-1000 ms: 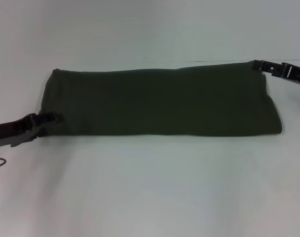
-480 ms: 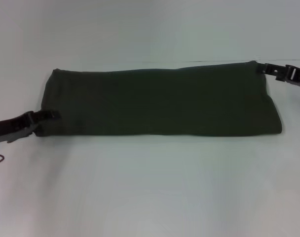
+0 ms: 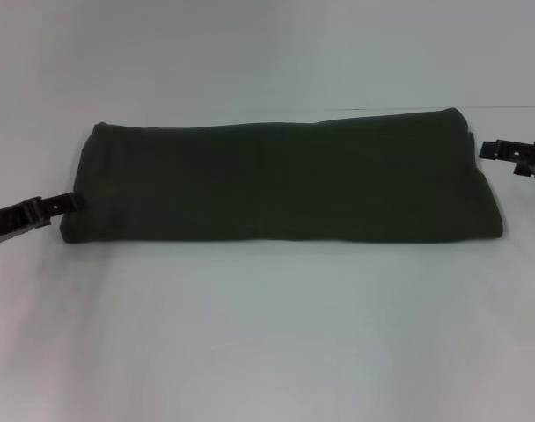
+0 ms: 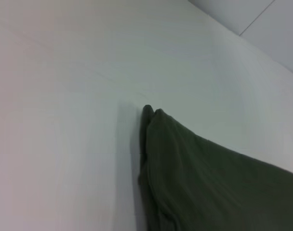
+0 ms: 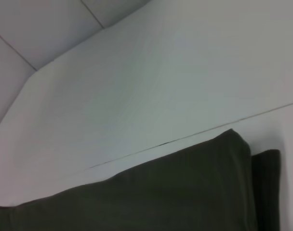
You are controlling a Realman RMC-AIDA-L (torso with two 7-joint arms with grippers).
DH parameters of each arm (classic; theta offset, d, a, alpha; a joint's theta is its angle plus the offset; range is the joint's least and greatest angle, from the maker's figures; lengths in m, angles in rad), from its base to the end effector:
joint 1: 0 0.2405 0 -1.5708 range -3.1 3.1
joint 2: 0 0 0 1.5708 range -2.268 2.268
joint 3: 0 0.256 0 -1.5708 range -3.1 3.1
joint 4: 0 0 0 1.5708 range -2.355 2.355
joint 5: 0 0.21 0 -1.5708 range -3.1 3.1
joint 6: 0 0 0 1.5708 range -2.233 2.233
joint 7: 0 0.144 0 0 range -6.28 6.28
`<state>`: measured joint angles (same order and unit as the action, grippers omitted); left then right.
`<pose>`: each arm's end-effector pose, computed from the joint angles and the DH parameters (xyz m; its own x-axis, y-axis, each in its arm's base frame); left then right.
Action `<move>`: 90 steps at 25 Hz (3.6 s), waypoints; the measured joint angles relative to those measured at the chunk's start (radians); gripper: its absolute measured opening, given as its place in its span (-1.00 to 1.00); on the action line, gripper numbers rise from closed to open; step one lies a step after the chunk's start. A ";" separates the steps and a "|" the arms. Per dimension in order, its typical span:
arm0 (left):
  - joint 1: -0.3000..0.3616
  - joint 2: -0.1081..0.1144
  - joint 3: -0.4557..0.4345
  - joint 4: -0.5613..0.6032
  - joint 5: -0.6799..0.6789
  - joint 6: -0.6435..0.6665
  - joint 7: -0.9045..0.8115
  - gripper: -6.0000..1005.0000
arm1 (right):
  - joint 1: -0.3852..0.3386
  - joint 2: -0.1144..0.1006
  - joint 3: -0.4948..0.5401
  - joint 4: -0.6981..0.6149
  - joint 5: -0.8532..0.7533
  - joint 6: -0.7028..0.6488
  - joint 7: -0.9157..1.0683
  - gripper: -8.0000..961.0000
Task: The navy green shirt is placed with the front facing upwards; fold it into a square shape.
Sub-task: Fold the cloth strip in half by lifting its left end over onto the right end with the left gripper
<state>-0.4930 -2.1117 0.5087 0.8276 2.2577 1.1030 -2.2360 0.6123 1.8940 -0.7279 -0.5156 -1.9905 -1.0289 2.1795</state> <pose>-0.3405 0.3629 0.0508 0.1797 0.7027 0.6885 0.9787 -0.0573 -0.1970 0.3238 0.4086 0.0700 0.2290 -0.7098 -0.6662 -0.9732 -0.1528 -0.1717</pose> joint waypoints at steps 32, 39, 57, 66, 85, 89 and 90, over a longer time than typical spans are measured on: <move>-0.030 -0.005 0.041 -0.080 0.023 -0.068 0.101 0.58 | -0.005 0.011 0.019 0.000 -0.001 0.002 0.002 0.90; -0.030 -0.003 0.040 -0.072 0.025 -0.102 0.105 0.18 | -0.005 0.012 0.025 0.000 -0.001 0.000 0.002 0.90; -0.035 -0.002 0.049 -0.069 0.056 -0.123 0.107 -0.94 | -0.009 0.017 0.022 0.001 -0.008 -0.004 0.000 0.90; -0.026 -0.002 0.049 -0.031 0.062 -0.113 0.103 -0.99 | -0.027 -0.009 0.026 0.001 -0.123 -0.068 0.044 0.90; -0.033 0.001 0.051 -0.027 0.062 -0.118 0.107 -0.99 | -0.014 0.043 0.013 0.008 -0.128 0.008 0.038 0.90; -0.034 0.001 0.051 -0.027 0.062 -0.120 0.107 -0.98 | 0.001 0.057 -0.007 0.015 -0.128 0.041 0.037 0.89; -0.034 0.001 0.051 -0.027 0.062 -0.120 0.107 -0.98 | 0.001 0.057 -0.007 0.015 -0.128 0.041 0.037 0.89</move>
<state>-0.5274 -2.1107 0.5599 0.8007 2.3192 0.9832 -2.1290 0.6133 1.9515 -0.7347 -0.5010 -2.1184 -0.9874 2.2166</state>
